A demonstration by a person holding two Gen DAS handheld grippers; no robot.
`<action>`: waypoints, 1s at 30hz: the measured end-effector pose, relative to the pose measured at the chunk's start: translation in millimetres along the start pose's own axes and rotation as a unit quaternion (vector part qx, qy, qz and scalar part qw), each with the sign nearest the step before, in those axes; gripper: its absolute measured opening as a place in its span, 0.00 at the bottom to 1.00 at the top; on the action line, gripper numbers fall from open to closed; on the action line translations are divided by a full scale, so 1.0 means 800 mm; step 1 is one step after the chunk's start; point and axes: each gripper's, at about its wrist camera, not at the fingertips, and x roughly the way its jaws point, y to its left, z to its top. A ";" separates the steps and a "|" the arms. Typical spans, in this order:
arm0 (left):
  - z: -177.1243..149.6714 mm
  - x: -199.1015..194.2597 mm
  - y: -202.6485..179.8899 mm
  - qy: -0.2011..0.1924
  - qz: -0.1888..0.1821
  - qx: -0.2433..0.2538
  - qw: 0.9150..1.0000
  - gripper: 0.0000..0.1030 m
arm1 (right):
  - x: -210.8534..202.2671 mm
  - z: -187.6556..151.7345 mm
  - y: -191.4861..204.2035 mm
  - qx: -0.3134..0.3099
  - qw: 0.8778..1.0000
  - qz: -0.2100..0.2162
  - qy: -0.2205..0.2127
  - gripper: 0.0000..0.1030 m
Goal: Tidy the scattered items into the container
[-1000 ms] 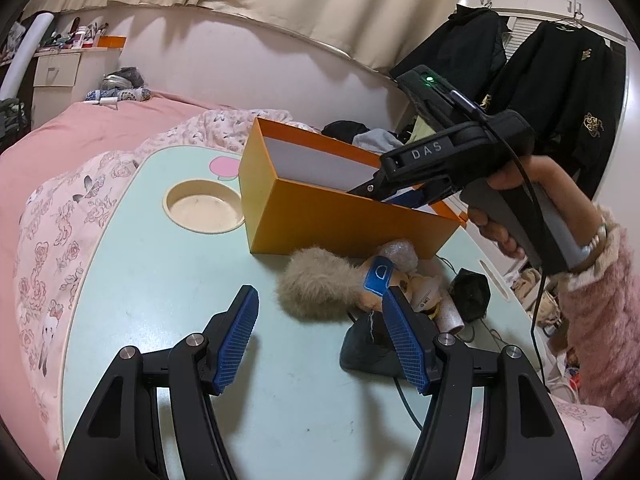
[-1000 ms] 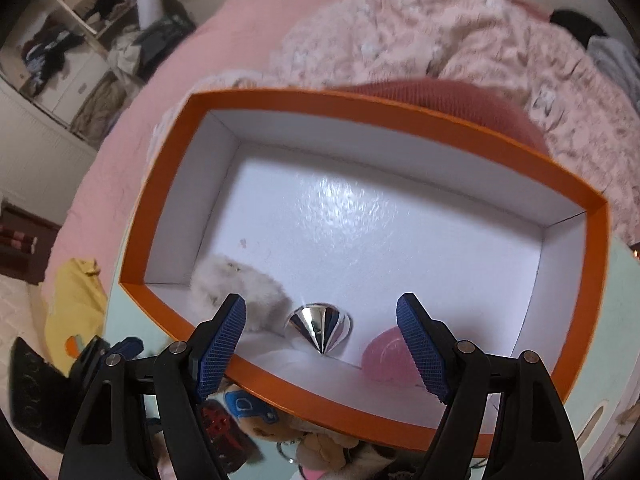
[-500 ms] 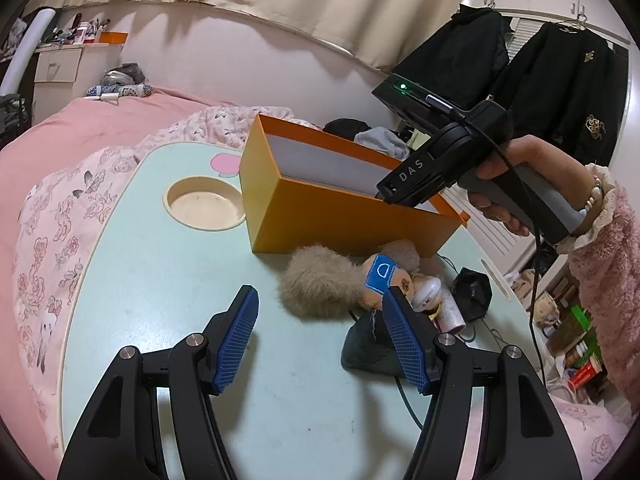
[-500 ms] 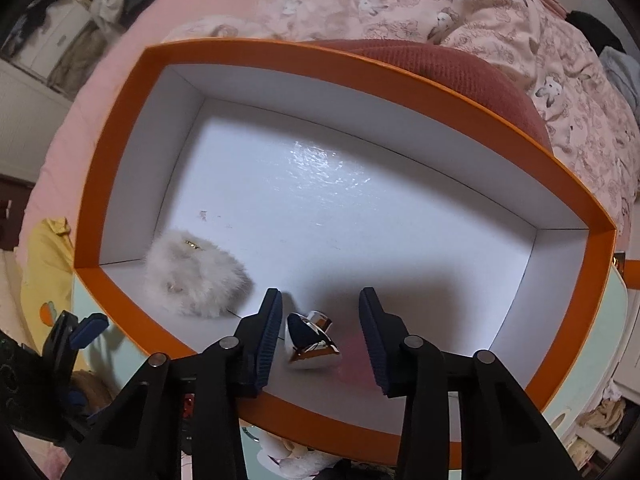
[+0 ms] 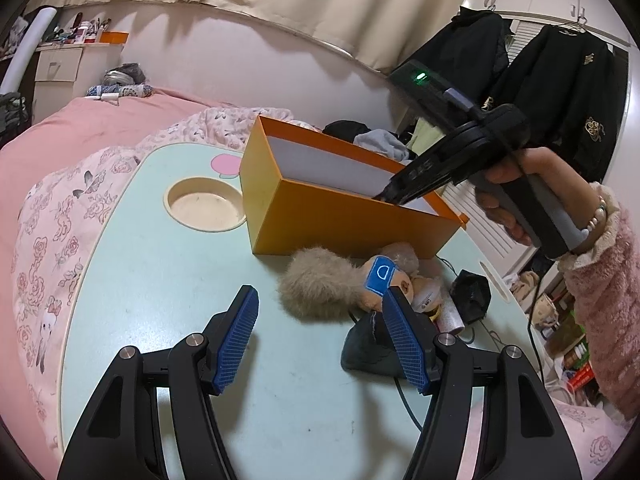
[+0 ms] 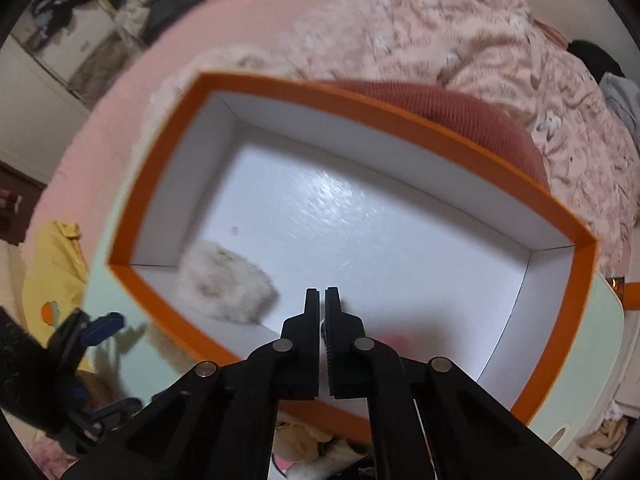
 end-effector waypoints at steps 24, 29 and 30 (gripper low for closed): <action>-0.003 0.004 -0.001 0.004 0.003 0.005 1.000 0.63 | -0.033 -0.001 0.018 -0.023 0.998 0.024 -0.062 0.51; -0.003 0.005 0.000 0.005 0.001 0.004 1.000 0.63 | -0.003 0.021 0.028 0.014 0.995 0.099 -0.015 0.53; -0.003 0.005 0.000 0.004 0.001 0.003 1.000 0.63 | 0.007 0.026 0.030 0.019 0.994 0.106 0.003 0.54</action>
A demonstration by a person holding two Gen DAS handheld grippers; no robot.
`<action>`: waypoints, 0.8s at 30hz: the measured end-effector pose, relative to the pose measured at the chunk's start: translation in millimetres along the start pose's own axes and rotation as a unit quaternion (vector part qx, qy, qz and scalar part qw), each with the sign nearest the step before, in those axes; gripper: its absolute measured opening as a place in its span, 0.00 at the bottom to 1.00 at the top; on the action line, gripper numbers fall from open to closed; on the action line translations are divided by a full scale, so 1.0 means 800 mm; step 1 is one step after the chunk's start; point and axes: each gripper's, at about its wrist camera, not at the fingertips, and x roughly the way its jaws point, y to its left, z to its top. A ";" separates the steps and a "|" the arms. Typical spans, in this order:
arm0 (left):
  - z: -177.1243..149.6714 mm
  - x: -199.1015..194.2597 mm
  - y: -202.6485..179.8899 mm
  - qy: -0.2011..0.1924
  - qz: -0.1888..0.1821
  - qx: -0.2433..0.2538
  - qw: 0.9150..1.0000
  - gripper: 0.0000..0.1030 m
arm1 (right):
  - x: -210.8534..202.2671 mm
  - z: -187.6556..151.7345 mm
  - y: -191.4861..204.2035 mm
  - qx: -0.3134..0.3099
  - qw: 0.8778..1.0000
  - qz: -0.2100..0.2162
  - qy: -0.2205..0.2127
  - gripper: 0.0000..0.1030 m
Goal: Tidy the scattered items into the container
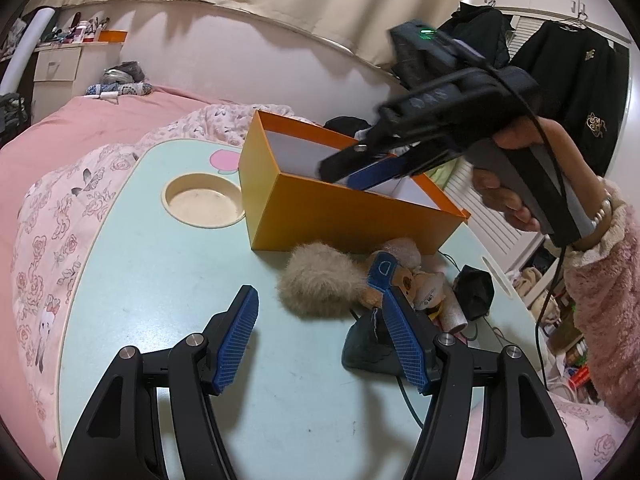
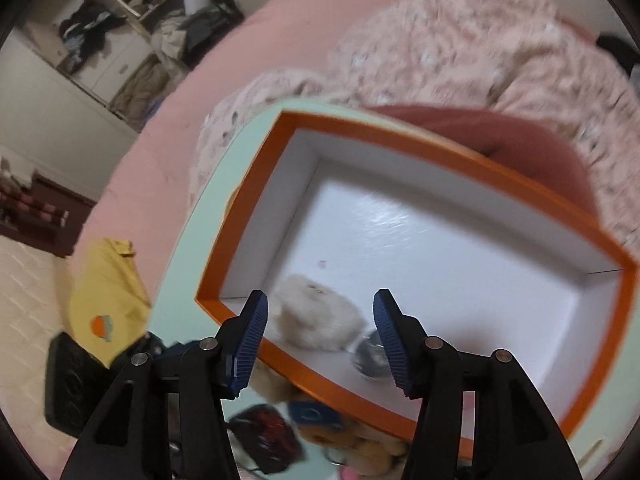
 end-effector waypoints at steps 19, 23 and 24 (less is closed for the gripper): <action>-0.001 0.004 0.002 0.006 0.003 -0.004 1.000 0.63 | 0.039 0.009 0.019 0.003 0.998 0.016 0.058 0.45; -0.001 0.003 0.003 0.004 0.001 -0.007 1.000 0.63 | 0.032 0.001 0.029 -0.016 0.999 0.015 0.043 0.33; -0.001 0.004 0.002 0.003 0.001 -0.007 1.000 0.63 | 0.030 -0.002 0.032 -0.022 0.999 0.012 0.036 0.28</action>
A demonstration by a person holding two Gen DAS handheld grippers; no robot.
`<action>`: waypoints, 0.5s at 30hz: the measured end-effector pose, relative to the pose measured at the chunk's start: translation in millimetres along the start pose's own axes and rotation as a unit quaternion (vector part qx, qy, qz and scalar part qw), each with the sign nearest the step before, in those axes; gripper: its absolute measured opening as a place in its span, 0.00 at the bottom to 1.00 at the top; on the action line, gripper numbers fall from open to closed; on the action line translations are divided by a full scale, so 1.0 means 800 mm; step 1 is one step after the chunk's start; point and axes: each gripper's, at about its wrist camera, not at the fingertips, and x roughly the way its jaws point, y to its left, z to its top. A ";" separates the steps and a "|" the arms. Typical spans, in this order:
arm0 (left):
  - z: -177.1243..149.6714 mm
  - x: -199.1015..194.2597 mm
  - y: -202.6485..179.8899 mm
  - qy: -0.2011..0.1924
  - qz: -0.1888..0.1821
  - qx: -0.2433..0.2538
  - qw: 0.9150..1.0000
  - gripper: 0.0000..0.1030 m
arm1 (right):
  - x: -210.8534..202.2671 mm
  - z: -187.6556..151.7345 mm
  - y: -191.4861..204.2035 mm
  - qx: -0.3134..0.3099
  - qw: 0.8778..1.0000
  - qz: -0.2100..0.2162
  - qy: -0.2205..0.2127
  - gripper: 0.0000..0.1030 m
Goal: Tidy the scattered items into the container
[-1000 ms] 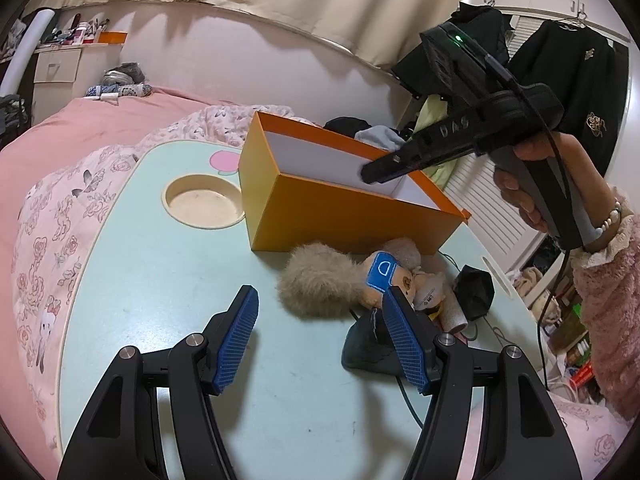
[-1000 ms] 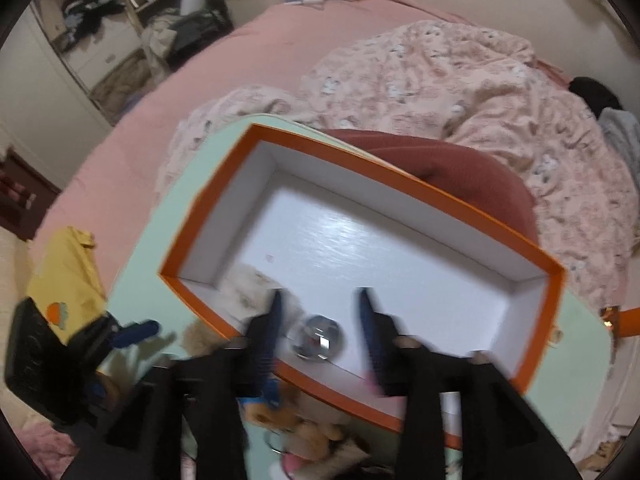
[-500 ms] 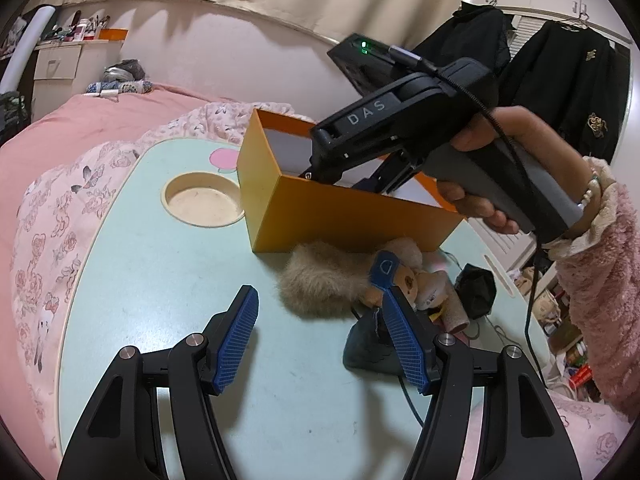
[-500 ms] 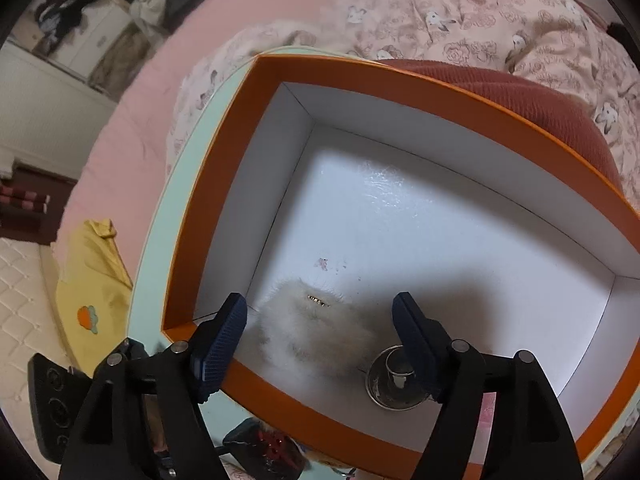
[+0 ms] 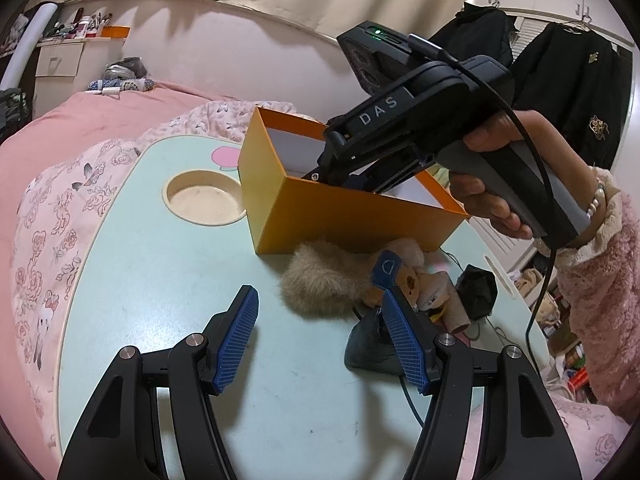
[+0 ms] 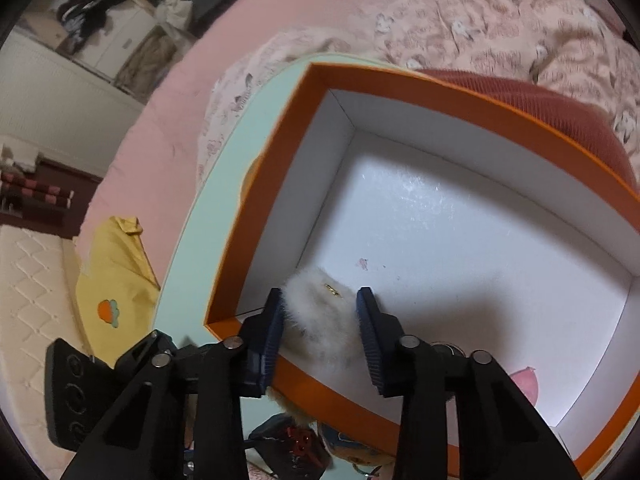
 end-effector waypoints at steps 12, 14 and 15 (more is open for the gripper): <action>-0.001 -0.001 0.000 0.001 0.001 0.001 1.000 0.63 | -0.008 -0.012 0.019 -0.047 0.993 -0.094 -0.051 0.11; -0.002 -0.001 0.000 0.001 0.001 0.001 1.000 0.63 | -0.010 -0.013 0.017 -0.049 0.992 -0.107 -0.054 0.11; -0.002 -0.001 -0.001 0.002 0.001 0.001 1.000 0.63 | -0.010 -0.010 0.016 -0.052 0.990 -0.121 -0.056 0.11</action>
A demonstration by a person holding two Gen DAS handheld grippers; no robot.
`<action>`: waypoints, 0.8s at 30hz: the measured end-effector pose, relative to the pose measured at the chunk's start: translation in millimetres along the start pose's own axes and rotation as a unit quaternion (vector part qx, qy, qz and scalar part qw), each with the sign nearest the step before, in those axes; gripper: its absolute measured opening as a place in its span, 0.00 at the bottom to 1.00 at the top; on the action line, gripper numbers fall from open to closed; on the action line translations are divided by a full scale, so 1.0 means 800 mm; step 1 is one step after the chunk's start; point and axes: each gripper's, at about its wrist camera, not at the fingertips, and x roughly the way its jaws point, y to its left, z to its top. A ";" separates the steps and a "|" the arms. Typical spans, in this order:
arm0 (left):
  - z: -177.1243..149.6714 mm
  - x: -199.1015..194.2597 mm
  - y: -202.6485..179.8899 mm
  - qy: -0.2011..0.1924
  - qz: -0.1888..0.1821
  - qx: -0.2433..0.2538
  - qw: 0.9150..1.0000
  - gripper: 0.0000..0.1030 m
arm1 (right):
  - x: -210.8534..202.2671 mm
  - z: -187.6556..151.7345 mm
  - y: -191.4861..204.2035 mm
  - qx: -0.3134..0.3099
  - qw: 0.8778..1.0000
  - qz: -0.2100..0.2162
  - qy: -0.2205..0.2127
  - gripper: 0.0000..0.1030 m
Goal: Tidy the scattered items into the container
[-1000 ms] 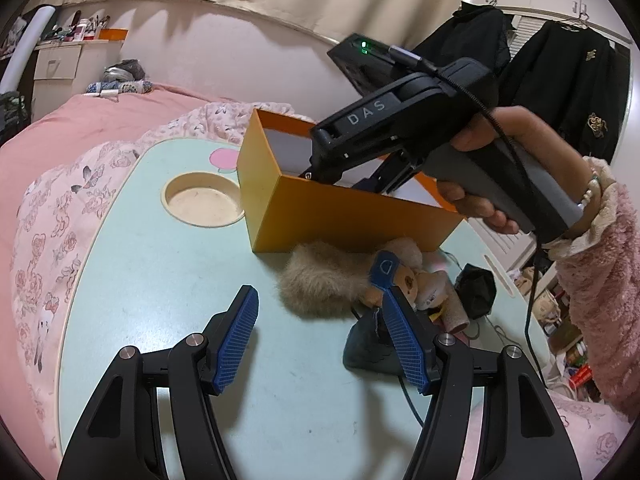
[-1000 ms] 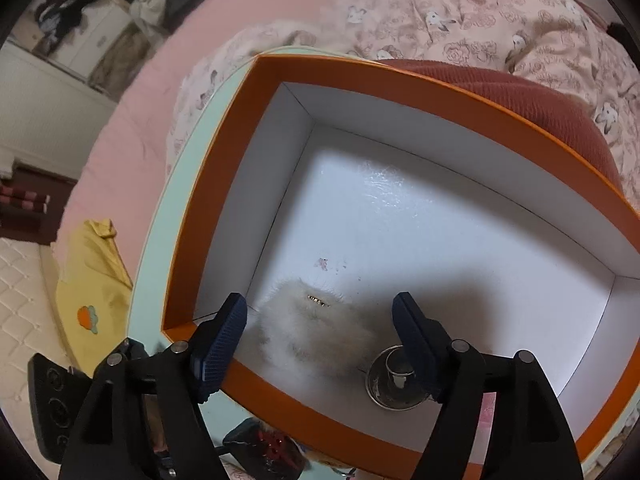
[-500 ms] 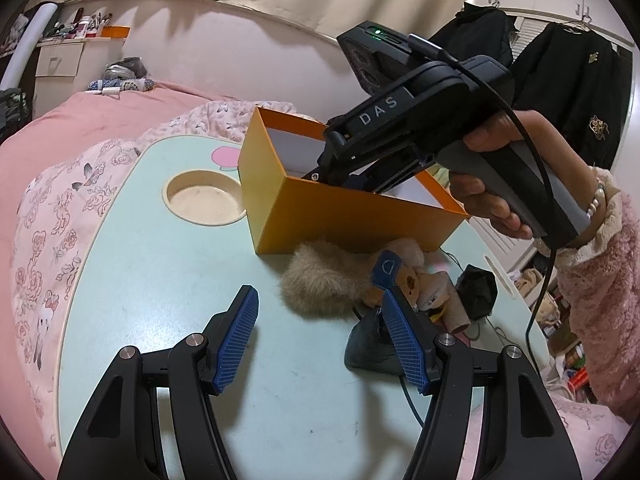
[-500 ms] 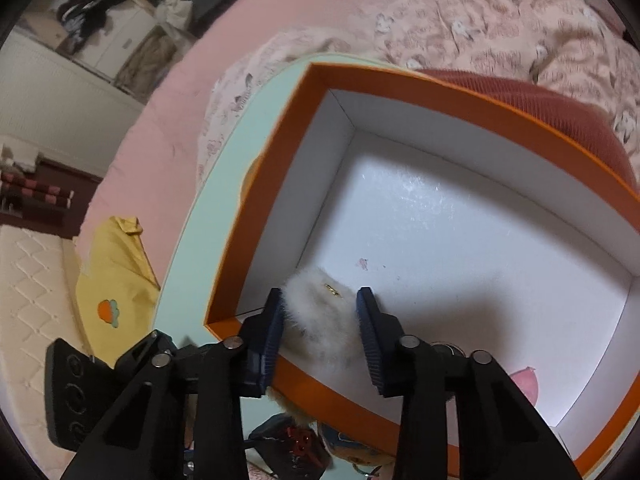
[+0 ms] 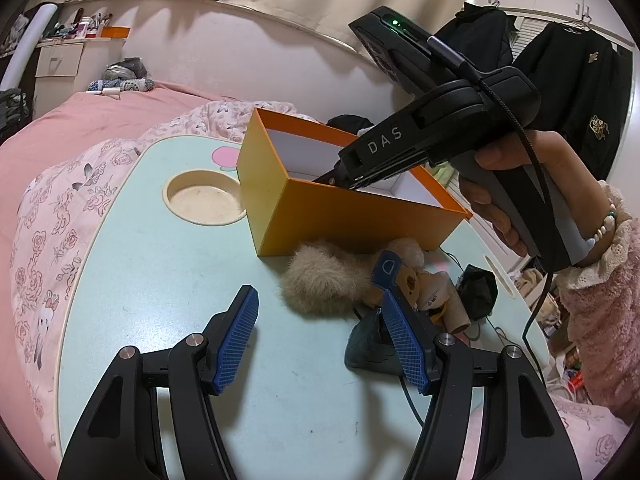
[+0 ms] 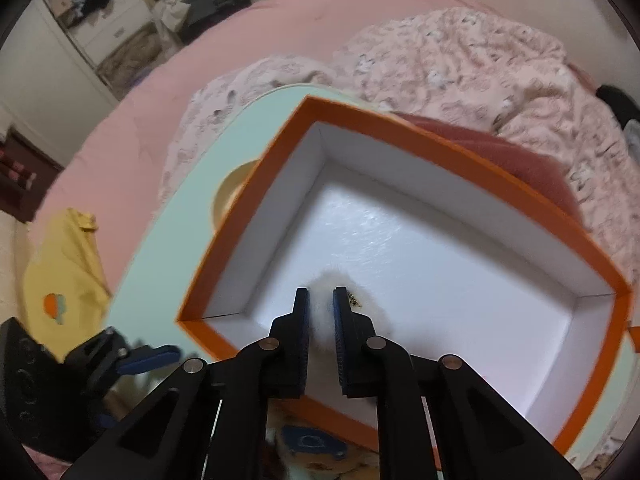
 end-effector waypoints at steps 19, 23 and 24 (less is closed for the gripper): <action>-0.001 0.001 -0.001 0.003 0.002 -0.001 1.000 0.63 | 0.040 0.029 -0.014 0.023 0.993 0.014 0.112 0.56; -0.001 0.000 -0.002 0.001 0.001 0.001 1.000 0.63 | 0.036 0.026 -0.010 0.010 0.994 -0.004 0.105 0.44; -0.001 0.001 -0.003 0.002 0.002 0.002 1.000 0.63 | 0.036 0.025 -0.012 0.011 0.995 -0.002 0.103 0.42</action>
